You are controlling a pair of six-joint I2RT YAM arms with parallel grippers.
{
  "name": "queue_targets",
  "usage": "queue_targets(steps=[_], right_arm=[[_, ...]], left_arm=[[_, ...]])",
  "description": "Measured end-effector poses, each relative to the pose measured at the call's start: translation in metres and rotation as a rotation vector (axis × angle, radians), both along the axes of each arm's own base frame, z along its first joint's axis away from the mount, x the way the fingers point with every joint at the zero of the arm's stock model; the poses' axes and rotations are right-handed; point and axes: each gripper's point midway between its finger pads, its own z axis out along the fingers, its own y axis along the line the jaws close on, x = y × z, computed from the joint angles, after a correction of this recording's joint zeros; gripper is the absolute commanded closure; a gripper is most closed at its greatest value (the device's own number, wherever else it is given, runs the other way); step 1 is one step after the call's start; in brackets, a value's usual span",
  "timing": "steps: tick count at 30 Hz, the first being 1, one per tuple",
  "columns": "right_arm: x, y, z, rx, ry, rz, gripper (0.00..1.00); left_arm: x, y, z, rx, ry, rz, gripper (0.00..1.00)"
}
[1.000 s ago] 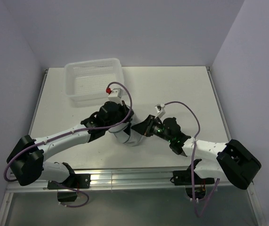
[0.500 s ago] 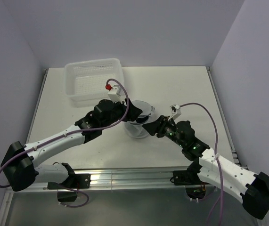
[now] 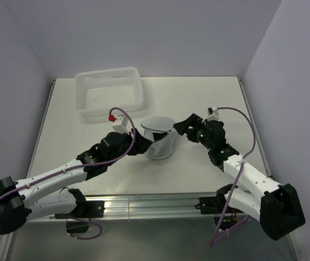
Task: Place the bra in the laundry bag and zip it closed
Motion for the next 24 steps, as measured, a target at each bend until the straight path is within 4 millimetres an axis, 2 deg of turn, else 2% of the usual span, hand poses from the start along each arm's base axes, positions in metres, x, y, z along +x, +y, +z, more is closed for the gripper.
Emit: queue_targets(steps=[2, 3, 6, 9, 12, 13, 15, 16, 17, 18, 19, 22, 24], right_arm=[[0.004, 0.008, -0.008, 0.033, 0.03, 0.018, 0.13], [0.005, 0.012, -0.013, 0.046, 0.053, 0.026, 0.13], [0.008, 0.018, -0.03, 0.064, 0.11, 0.035, 0.13], [0.01, 0.022, -0.04, 0.083, 0.146, 0.036, 0.15], [0.014, 0.027, -0.039, 0.107, 0.15, 0.046, 0.2], [0.015, 0.028, -0.038, 0.113, 0.148, 0.049, 0.26], [0.02, 0.032, -0.035, 0.126, 0.141, 0.055, 0.3], [0.021, 0.033, -0.034, 0.133, 0.137, 0.057, 0.45], [0.022, 0.034, -0.033, 0.138, 0.132, 0.062, 0.53], [0.023, 0.036, -0.032, 0.146, 0.129, 0.065, 0.57], [0.023, 0.036, -0.03, 0.156, 0.127, 0.065, 0.69], [0.022, 0.039, -0.025, 0.173, 0.104, 0.074, 0.87], [0.017, 0.041, -0.025, 0.176, 0.095, 0.081, 0.94]], left_arm=[[-0.006, -0.003, -0.002, -0.01, 0.008, -0.001, 0.46], [-0.01, -0.007, 0.0, -0.018, 0.006, -0.01, 0.54], [-0.02, -0.019, 0.005, -0.03, -0.003, -0.033, 0.61], [-0.029, -0.033, 0.008, -0.032, -0.008, -0.056, 0.64], [-0.035, -0.046, 0.008, -0.043, -0.002, -0.071, 0.66], [-0.038, -0.051, 0.005, -0.044, 0.004, -0.075, 0.66], [-0.041, -0.058, 0.0, -0.04, 0.018, -0.079, 0.66], [-0.043, -0.062, -0.003, -0.034, 0.024, -0.084, 0.66], [-0.043, -0.066, -0.005, -0.033, 0.029, -0.086, 0.66], [-0.044, -0.071, -0.006, -0.03, 0.034, -0.089, 0.65], [-0.044, -0.074, -0.008, -0.03, 0.038, -0.09, 0.65], [-0.042, -0.084, -0.01, -0.051, 0.044, -0.081, 0.66], [-0.041, -0.088, -0.012, -0.067, 0.056, -0.07, 0.65]])
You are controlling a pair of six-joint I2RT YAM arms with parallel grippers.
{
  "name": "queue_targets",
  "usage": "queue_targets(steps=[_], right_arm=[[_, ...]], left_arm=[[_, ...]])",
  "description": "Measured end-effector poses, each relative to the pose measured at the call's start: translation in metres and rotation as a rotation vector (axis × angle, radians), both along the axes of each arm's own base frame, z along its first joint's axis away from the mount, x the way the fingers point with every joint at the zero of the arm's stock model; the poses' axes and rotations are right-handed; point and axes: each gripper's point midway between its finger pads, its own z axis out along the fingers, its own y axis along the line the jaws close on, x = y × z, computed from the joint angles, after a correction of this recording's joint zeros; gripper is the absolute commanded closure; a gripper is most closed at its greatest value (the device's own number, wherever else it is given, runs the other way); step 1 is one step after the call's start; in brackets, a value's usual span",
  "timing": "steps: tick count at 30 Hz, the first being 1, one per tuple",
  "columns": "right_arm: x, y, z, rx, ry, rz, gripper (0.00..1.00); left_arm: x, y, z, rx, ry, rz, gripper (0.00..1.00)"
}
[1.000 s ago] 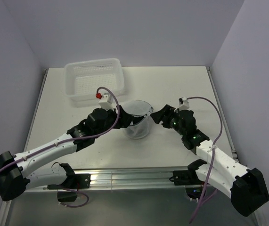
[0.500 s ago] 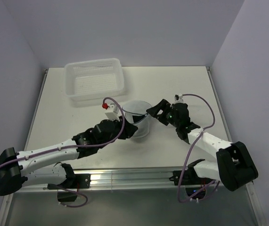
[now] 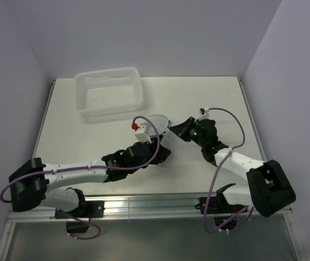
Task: Place the bra in the laundry bag and zip it closed
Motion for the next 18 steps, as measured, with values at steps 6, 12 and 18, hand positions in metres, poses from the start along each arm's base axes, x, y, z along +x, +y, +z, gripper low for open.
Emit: queue_targets(steps=[6, 12, 18], right_arm=[[-0.033, 0.012, 0.0, 0.017, -0.043, 0.041, 1.0], [-0.071, 0.032, -0.002, 0.023, -0.078, 0.081, 1.0], [-0.08, 0.036, 0.005, 0.035, -0.11, 0.06, 1.0]], left_arm=[[-0.002, 0.003, -0.015, -0.075, 0.05, 0.069, 0.56], [-0.009, 0.012, -0.034, -0.095, 0.085, 0.144, 0.55], [-0.008, 0.027, -0.037, -0.14, 0.084, 0.235, 0.56]])
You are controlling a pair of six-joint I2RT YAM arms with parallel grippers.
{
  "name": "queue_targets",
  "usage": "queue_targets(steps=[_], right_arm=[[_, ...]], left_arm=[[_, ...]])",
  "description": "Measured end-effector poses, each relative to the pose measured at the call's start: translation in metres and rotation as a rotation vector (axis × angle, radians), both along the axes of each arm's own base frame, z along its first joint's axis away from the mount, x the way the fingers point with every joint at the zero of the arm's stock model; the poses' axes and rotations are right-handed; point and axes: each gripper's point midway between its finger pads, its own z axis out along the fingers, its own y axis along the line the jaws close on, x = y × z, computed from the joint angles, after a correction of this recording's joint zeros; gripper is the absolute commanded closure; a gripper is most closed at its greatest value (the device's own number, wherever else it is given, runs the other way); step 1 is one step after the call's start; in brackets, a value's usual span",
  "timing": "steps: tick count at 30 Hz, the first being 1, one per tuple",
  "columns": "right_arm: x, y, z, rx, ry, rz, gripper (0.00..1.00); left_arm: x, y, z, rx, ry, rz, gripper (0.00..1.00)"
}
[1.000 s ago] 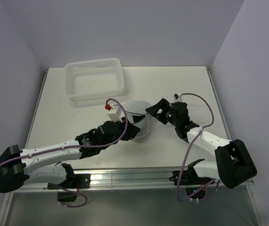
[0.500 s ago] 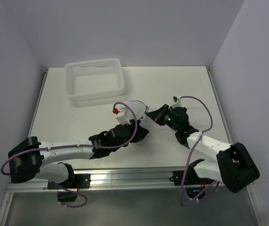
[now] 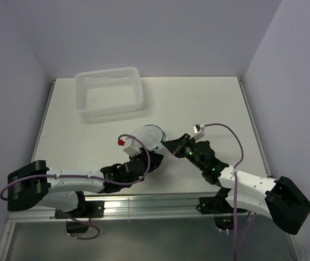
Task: Place the bra in the laundry bag and zip it closed
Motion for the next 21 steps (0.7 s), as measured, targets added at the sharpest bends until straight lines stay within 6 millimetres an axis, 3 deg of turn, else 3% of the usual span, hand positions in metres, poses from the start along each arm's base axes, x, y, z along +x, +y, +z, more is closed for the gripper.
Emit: queue_targets(steps=[10, 17, 21], right_arm=[[0.001, -0.002, 0.009, 0.009, -0.029, -0.029, 1.0], [-0.004, -0.004, -0.001, -0.006, -0.017, -0.026, 1.0], [-0.005, -0.005, -0.002, -0.009, -0.018, -0.029, 1.0]], left_arm=[[0.011, 0.012, 0.009, -0.033, -0.018, 0.099, 0.64], [0.009, 0.009, 0.013, -0.052, -0.028, 0.089, 0.68], [0.009, 0.01, 0.011, -0.05, -0.028, 0.088, 0.66]])
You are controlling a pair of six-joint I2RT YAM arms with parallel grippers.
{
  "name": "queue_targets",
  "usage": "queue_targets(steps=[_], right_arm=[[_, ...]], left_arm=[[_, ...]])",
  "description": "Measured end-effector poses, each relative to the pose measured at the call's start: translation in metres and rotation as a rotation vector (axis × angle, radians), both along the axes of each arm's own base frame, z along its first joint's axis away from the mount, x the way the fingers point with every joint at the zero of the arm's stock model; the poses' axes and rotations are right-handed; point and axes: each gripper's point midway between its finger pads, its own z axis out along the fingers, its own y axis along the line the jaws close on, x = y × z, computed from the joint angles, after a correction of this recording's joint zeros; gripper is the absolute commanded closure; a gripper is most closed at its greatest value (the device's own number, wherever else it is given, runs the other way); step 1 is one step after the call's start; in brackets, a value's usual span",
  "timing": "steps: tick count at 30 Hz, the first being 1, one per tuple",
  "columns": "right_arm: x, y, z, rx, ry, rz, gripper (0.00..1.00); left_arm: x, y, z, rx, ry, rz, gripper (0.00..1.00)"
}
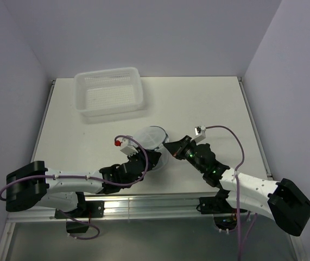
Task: Place the bra in the laundry bag and zip it closed
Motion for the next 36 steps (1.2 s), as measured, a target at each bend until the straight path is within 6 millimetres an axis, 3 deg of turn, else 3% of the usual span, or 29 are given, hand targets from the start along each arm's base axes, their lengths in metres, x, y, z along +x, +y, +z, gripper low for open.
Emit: queue_targets(steps=[3, 10, 15, 17, 20, 24, 26, 36], right_arm=[[-0.001, 0.0, 0.002, -0.001, -0.007, 0.001, 1.0], [-0.004, 0.002, 0.004, -0.009, -0.024, 0.011, 1.0], [-0.005, 0.003, 0.004, -0.014, -0.03, 0.009, 1.0], [-0.005, 0.003, 0.004, -0.017, -0.032, 0.009, 1.0], [-0.004, 0.002, 0.004, -0.022, -0.034, 0.003, 1.0], [-0.005, 0.002, 0.004, -0.028, -0.037, 0.007, 1.0], [-0.005, 0.002, 0.003, -0.031, -0.039, 0.008, 1.0], [-0.005, 0.0, 0.002, -0.045, -0.044, 0.003, 1.0]], left_arm=[[0.0, 0.0, 0.0, 0.0, 0.0, 0.001, 0.61], [0.0, 0.0, 0.0, -0.002, 0.0, 0.0, 0.61], [0.0, -0.001, 0.0, -0.002, 0.0, 0.001, 0.73], [0.001, -0.001, 0.001, -0.006, -0.001, 0.0, 0.73], [0.001, -0.002, 0.003, -0.013, -0.004, -0.002, 0.66], [0.0, -0.003, 0.007, -0.029, -0.005, -0.007, 0.48], [0.0, -0.003, 0.01, -0.042, -0.005, -0.008, 0.47], [0.001, -0.002, 0.02, -0.076, -0.008, -0.01, 0.63]])
